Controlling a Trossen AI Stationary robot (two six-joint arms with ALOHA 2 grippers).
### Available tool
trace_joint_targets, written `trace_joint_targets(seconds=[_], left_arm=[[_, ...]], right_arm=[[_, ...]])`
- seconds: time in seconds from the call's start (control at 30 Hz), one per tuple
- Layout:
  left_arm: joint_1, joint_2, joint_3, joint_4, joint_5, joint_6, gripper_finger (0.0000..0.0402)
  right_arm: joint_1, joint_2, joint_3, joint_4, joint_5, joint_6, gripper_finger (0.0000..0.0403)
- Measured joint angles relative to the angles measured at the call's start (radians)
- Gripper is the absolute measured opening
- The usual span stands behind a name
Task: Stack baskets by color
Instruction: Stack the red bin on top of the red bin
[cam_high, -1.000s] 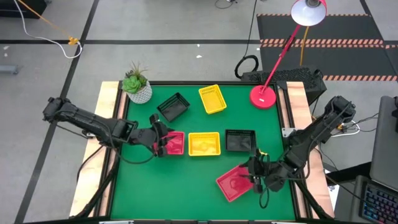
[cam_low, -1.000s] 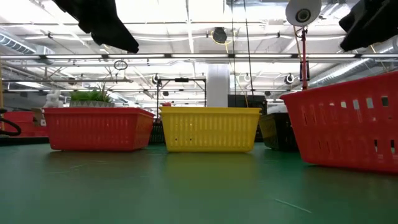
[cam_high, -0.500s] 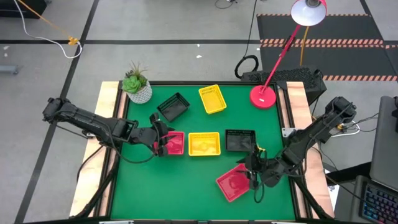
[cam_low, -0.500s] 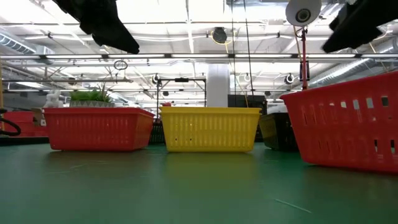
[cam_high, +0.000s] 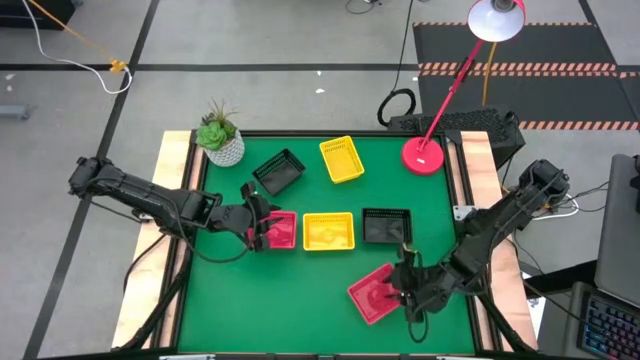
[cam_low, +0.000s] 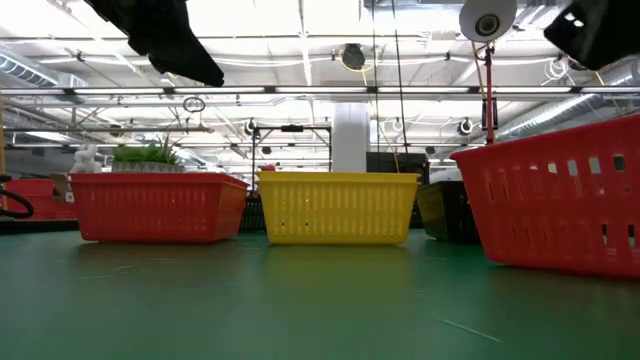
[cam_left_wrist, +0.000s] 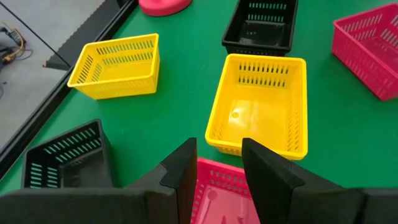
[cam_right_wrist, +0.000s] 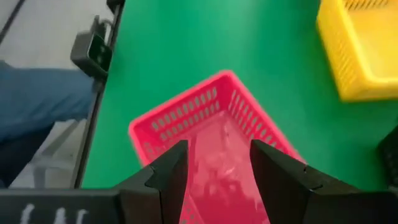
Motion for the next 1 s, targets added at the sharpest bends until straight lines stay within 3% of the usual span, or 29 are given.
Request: trace_joint_targets(seconds=[0.43,0.67,1.0], left_arm=[[0.000,0.000,0.000,0.002,0.010,0.000,0.0129],[0.000,0.000,0.000,0.008,0.020,-0.004,0.0129],[0.000,0.000,0.000,0.022,0.034,-0.005,0.0129]], right_arm=[[0.072,0.142,0.193,-0.212,-0.125,0.073,0.0169],[0.113,0.159,0.194,-0.347,-0.125,0.071,0.0169],[0.115,0.159,0.119,-0.354,-0.136,0.064,0.0169]])
